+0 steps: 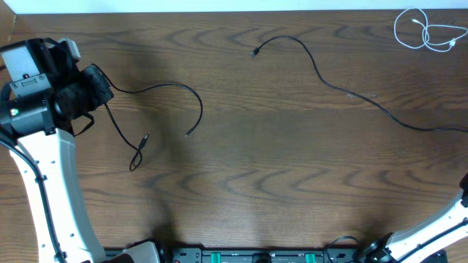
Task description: Untangle cables
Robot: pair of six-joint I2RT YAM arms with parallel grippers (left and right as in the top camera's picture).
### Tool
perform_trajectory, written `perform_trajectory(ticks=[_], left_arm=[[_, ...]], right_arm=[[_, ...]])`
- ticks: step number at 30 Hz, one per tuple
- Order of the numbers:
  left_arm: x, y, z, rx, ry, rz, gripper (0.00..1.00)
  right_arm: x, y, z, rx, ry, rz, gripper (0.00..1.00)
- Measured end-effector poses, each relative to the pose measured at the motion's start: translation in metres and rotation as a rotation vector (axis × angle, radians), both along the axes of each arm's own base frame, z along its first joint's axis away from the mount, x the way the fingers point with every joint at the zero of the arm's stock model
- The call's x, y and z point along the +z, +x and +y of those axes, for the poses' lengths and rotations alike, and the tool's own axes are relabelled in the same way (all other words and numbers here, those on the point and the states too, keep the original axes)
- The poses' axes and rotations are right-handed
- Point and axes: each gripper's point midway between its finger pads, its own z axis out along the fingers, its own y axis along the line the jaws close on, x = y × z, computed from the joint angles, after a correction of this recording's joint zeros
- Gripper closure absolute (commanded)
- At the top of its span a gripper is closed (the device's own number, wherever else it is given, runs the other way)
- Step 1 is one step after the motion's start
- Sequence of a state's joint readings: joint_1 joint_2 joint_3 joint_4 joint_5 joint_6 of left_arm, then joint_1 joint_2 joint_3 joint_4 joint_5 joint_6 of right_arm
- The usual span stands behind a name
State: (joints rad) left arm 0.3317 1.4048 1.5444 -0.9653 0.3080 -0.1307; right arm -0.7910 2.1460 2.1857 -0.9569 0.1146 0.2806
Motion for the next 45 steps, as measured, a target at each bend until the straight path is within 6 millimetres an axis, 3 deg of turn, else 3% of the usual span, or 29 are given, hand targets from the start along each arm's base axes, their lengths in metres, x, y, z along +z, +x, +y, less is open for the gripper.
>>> perform_trajectory(ticks=[5,11,13,17,23,25,26,29,35,37,40,45], left_arm=[[0.0,0.0,0.0,0.0,0.0,0.0,0.93],[0.0,0.0,0.0,0.0,0.0,-0.001,0.93],[0.0,0.0,0.0,0.0,0.0,-0.001,0.93],[0.0,0.0,0.0,0.0,0.0,0.0,0.93],[0.0,0.0,0.0,0.0,0.0,-0.001,0.93],[0.0,0.0,0.0,0.0,0.0,-0.001,0.93],[0.0,0.0,0.0,0.0,0.0,-0.001,0.93],[0.0,0.0,0.0,0.0,0.0,0.0,0.93],[0.0,0.0,0.0,0.0,0.0,-0.001,0.93],[0.0,0.0,0.0,0.0,0.0,0.0,0.93],[0.0,0.0,0.0,0.0,-0.001,0.0,0.93],[0.0,0.0,0.0,0.0,-0.001,0.0,0.93]], right_arm=[[-0.003,0.016,0.017,0.091,0.045,-0.028,0.01],[-0.014,0.043,0.072,0.278,0.124,0.014,0.01],[-0.017,0.06,0.105,0.396,0.152,0.028,0.01],[-0.024,0.089,0.195,0.678,0.221,0.079,0.01],[-0.028,0.121,0.341,1.067,0.228,0.141,0.01],[-0.03,0.128,0.375,1.154,0.208,0.141,0.01],[-0.034,0.132,0.402,1.217,0.192,0.141,0.01],[-0.049,0.139,0.437,1.283,0.157,0.148,0.01],[-0.09,0.14,0.488,1.374,0.118,0.167,0.06],[-0.105,0.144,0.502,1.391,0.069,0.159,0.12],[-0.123,0.146,0.507,1.391,0.027,0.162,0.19],[-0.155,0.14,0.496,1.362,0.005,0.188,0.24]])
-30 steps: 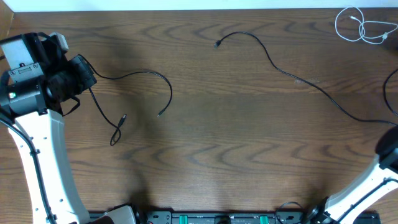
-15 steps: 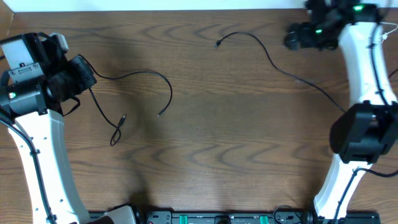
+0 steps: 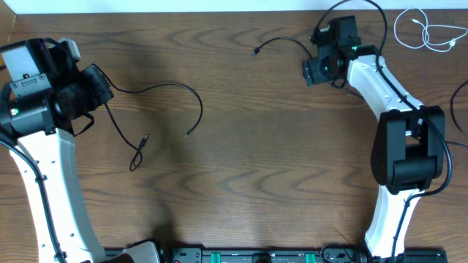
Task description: Untangle cables
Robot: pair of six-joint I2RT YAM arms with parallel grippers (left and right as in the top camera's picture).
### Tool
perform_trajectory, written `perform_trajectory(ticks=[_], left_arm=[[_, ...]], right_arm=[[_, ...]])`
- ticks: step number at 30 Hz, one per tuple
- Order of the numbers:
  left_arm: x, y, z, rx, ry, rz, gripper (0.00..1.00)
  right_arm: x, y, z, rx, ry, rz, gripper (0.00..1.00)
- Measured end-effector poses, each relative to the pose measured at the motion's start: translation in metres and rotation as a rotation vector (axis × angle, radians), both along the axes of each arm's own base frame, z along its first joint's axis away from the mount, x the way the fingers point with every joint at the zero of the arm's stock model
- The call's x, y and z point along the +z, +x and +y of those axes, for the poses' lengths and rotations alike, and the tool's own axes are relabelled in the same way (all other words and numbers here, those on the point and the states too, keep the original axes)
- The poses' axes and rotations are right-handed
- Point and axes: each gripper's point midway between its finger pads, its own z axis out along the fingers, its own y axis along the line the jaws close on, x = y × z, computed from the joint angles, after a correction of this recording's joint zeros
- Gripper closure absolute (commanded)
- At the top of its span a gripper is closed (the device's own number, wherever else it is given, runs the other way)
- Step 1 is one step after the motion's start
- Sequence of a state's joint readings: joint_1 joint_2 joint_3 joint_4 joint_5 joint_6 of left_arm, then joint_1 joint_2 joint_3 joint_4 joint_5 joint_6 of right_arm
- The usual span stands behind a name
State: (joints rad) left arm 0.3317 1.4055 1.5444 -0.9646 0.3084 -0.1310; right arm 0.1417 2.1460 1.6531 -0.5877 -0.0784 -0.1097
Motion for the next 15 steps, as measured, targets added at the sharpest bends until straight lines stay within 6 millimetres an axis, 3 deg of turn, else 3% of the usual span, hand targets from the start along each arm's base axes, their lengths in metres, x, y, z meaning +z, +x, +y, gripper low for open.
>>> perform_trajectory(ticks=[7,11,15], left_arm=[[0.0,0.0,0.0,0.0,0.0,0.0,0.93],[-0.001,-0.001,0.0,0.0,-0.001,0.005,0.92],[-0.001,-0.001,0.0,0.0,-0.002,0.007,0.92]], right_arm=[[-0.025,-0.013,-0.035,-0.066,-0.019,0.056,0.29],[-0.044,-0.033,-0.04,-0.073,-0.029,0.127,0.33],[-0.054,-0.046,-0.042,-0.07,-0.044,0.157,0.44]])
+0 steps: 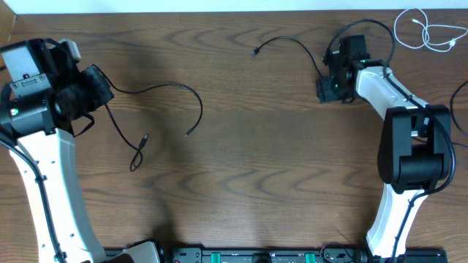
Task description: Untangle cables
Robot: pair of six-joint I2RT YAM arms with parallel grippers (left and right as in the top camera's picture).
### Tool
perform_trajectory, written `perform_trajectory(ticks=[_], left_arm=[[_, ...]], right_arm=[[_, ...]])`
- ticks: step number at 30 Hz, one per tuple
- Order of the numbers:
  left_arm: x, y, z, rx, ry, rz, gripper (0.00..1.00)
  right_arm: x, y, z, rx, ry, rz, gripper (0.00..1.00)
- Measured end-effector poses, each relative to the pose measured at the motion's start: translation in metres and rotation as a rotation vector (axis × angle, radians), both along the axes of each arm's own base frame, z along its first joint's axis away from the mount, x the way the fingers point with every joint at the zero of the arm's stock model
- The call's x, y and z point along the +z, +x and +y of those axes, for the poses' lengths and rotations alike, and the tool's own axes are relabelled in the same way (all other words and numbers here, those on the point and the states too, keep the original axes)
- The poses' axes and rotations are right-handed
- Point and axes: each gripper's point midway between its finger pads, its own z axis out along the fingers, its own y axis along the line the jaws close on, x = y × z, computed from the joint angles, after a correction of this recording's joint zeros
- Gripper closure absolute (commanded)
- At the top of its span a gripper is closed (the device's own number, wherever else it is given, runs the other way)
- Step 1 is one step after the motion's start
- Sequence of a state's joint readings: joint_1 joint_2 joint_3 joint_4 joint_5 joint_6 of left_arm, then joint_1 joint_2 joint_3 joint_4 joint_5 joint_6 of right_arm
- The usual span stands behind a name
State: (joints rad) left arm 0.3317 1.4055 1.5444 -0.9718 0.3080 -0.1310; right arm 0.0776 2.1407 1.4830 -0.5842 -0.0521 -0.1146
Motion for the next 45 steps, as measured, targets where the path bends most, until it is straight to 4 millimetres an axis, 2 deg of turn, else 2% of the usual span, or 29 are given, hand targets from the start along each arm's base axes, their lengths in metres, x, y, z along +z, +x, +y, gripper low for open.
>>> perform_trajectory(ticks=[2,3,7,8,12,16,19,21,24,26,28,29,30,33,38,45], left_arm=[[0.0,0.0,0.0,0.0,-0.001,0.001,0.93],[0.0,0.0,0.0,0.0,0.0,0.001,0.93],[0.0,0.0,0.0,0.0,-0.001,0.001,0.93],[0.0,0.0,0.0,0.0,0.0,0.001,0.93],[-0.001,-0.001,0.0,0.0,-0.002,0.006,0.93],[-0.001,-0.001,0.0,0.0,-0.003,0.008,0.93],[-0.001,-0.001,0.0,0.0,-0.003,0.008,0.92],[-0.001,-0.002,-0.001,0.0,-0.003,0.009,0.93],[-0.001,-0.002,-0.001,0.0,-0.004,0.009,0.93],[-0.002,-0.002,-0.001,0.0,-0.003,0.01,0.93],[-0.002,-0.002,-0.001,0.0,-0.003,0.01,0.93],[-0.002,-0.002,-0.001,0.0,-0.004,0.01,0.93],[-0.002,-0.002,-0.001,0.0,-0.003,0.01,0.93],[-0.002,-0.002,-0.001,0.0,-0.003,0.01,0.93],[-0.002,-0.002,-0.001,0.0,-0.004,0.011,0.93],[-0.002,-0.002,-0.001,0.0,-0.005,0.013,0.93]], right_arm=[[-0.001,-0.005,-0.001,0.001,-0.005,0.009,0.58],[-0.001,-0.009,-0.002,-0.001,-0.007,0.023,0.61],[-0.003,-0.029,-0.004,0.001,-0.015,0.089,0.84],[-0.003,-0.032,-0.004,-0.002,-0.016,0.101,0.84],[-0.002,-0.035,0.003,0.012,0.002,0.112,0.75],[0.001,-0.03,0.018,0.054,0.02,0.096,0.55],[0.005,-0.006,0.029,0.075,0.031,0.019,0.42],[0.015,0.027,0.031,0.081,0.028,-0.122,0.41],[0.036,0.062,0.029,0.086,0.001,-0.284,0.39],[0.048,0.08,0.028,0.111,-0.029,-0.37,0.4],[0.048,0.087,0.027,0.135,-0.048,-0.403,0.42],[0.046,0.089,0.027,0.142,-0.052,-0.406,0.44],[0.032,0.088,0.025,0.161,-0.062,-0.383,0.45],[0.007,0.083,0.026,0.194,-0.025,-0.338,0.48],[0.006,0.083,0.024,0.218,0.045,-0.337,0.51],[0.0,0.062,0.017,0.228,0.111,-0.227,0.77]])
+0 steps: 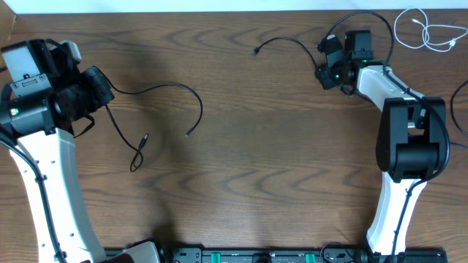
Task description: Untangle cables
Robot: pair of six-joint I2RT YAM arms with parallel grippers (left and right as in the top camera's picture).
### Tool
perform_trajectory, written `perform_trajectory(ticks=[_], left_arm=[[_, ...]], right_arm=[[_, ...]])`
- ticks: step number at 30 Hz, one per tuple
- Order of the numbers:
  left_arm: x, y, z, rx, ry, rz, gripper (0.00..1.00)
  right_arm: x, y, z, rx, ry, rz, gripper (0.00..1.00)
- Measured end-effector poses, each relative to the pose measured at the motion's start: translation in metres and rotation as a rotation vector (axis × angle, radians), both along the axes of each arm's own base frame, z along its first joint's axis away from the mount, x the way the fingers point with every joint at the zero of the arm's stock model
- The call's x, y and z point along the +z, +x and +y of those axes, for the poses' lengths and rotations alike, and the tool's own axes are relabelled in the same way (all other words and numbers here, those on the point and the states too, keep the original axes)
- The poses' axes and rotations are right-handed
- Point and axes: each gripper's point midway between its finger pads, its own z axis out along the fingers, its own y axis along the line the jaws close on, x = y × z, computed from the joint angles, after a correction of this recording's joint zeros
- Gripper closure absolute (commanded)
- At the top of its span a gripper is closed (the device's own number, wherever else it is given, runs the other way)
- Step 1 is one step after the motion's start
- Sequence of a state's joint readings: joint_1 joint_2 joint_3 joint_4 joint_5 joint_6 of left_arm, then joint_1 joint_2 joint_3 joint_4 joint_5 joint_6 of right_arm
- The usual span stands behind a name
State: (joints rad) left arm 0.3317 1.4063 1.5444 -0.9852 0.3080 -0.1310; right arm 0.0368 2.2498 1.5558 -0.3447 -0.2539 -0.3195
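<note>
A black cable lies at the left. Its two strands run out of my left gripper, which looks shut on it; one end and a plug rest on the table. A second black cable starts at a plug at top centre and arcs right into my right gripper, which is shut on it. Beyond the gripper this cable loops up over the right arm. The two black cables lie apart.
A coiled white cable lies in the far right corner of the wooden table. The right arm's base column stands at the right, the left arm along the left edge.
My right gripper has moved a little toward the far edge, still holding the second cable. The left arm and its cable have not changed.
At first the right arm was low at the bottom right corner and the second cable lay flat across the table to the right edge. Then my right gripper had hold of it at top centre-right, its slack looped over the arm; it has only shifted slightly there.
</note>
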Motion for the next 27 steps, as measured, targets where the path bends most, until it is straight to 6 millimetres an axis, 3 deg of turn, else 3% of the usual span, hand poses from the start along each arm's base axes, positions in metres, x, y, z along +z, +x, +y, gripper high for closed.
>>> perform_trajectory(ticks=[5,14,17,19,23,25,27], left_arm=[[0.0,0.0,0.0,0.0,0.0,0.0,0.93],[0.0,-0.001,0.0,0.0,-0.001,0.003,0.93],[-0.001,-0.001,0.0,0.0,-0.002,0.005,0.92],[-0.001,-0.001,0.0,0.0,-0.002,0.006,0.93],[-0.001,-0.001,0.0,0.0,-0.002,0.006,0.93],[-0.001,-0.001,0.0,0.0,-0.002,0.006,0.93],[-0.001,-0.001,0.0,0.0,-0.002,0.006,0.93]], right_arm=[[-0.001,-0.022,0.002,-0.011,0.03,0.104,0.99],[0.002,-0.039,0.005,-0.166,0.118,0.221,0.99],[0.013,-0.05,0.001,-0.225,0.124,0.254,0.99],[0.04,-0.052,-0.004,-0.261,0.133,0.227,0.99],[0.117,-0.053,-0.032,-0.361,0.149,0.096,0.99],[0.161,-0.062,-0.063,-0.444,0.144,0.02,0.99],[0.183,-0.072,-0.092,-0.524,0.131,-0.017,0.99]])
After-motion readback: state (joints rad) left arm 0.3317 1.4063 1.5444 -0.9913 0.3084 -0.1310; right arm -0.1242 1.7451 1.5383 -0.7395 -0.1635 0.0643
